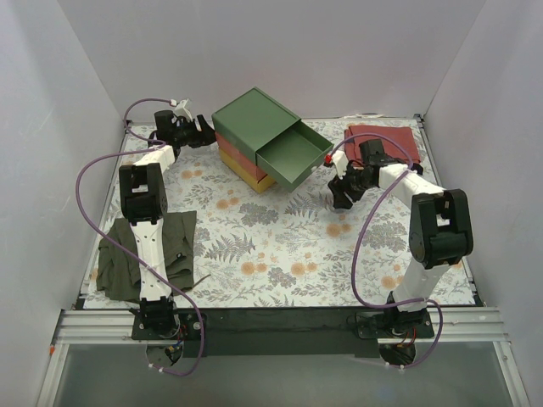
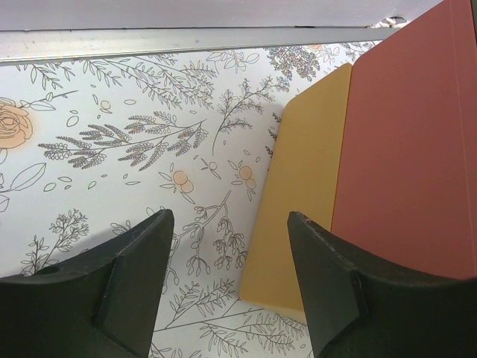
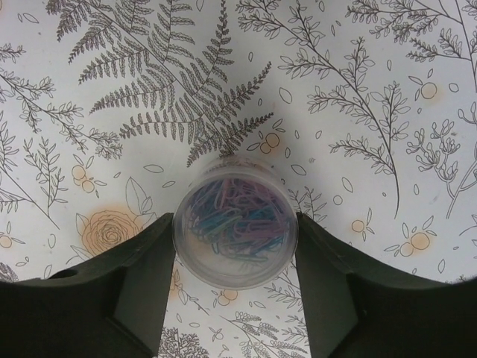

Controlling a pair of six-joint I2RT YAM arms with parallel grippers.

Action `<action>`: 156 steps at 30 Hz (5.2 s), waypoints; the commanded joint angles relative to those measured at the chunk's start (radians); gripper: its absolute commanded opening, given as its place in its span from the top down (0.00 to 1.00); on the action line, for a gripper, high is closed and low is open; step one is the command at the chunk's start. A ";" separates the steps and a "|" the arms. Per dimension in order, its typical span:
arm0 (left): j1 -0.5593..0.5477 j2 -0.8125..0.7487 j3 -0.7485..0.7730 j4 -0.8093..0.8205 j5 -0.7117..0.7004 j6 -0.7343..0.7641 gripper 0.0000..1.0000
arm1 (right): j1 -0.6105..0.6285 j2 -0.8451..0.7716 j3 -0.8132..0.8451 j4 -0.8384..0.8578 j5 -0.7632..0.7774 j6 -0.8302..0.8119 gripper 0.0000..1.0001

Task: Sort the stationery into containers
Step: Pick up the stationery from the center of the board, then place the stationery in the drawer, then close the drawer in the storage box.

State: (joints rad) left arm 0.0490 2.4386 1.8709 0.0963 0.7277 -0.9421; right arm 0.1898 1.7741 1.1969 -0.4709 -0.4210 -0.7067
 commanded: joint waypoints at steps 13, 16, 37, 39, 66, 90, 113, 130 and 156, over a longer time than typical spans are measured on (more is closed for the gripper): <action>-0.008 -0.072 0.031 0.028 0.003 -0.015 0.37 | -0.006 -0.284 0.056 -0.144 -0.001 -0.060 0.56; -0.008 -0.072 0.030 0.040 0.010 -0.024 0.37 | -0.006 -0.326 0.159 -0.234 0.001 -0.074 0.56; -0.009 -0.092 0.016 0.085 0.038 -0.054 0.37 | 0.095 -0.101 0.816 -0.402 -0.051 -0.039 0.60; -0.009 -0.098 0.002 0.089 0.036 -0.054 0.37 | 0.114 -0.065 0.845 -0.384 -0.065 -0.011 0.60; -0.003 -0.159 -0.085 0.094 0.033 -0.041 0.37 | 0.186 0.186 0.926 -0.356 -0.095 0.145 0.41; 0.014 -0.078 0.000 0.115 0.052 -0.064 0.37 | 0.161 -0.148 0.454 -0.319 0.083 0.082 0.99; -0.005 0.011 0.119 0.079 0.081 -0.046 0.38 | 0.186 0.260 0.932 -0.255 -0.058 0.217 0.99; -0.015 0.005 0.131 0.051 0.047 -0.018 0.37 | 0.264 0.290 0.995 -0.125 -0.024 0.292 0.99; -0.014 -0.023 0.085 0.065 0.053 -0.023 0.38 | 0.229 0.021 0.550 -0.100 0.025 0.216 0.99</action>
State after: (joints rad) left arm 0.0429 2.4783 1.9572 0.1581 0.7689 -0.9756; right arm 0.4343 1.7821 1.7512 -0.5735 -0.3866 -0.4965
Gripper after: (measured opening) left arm 0.624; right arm 0.023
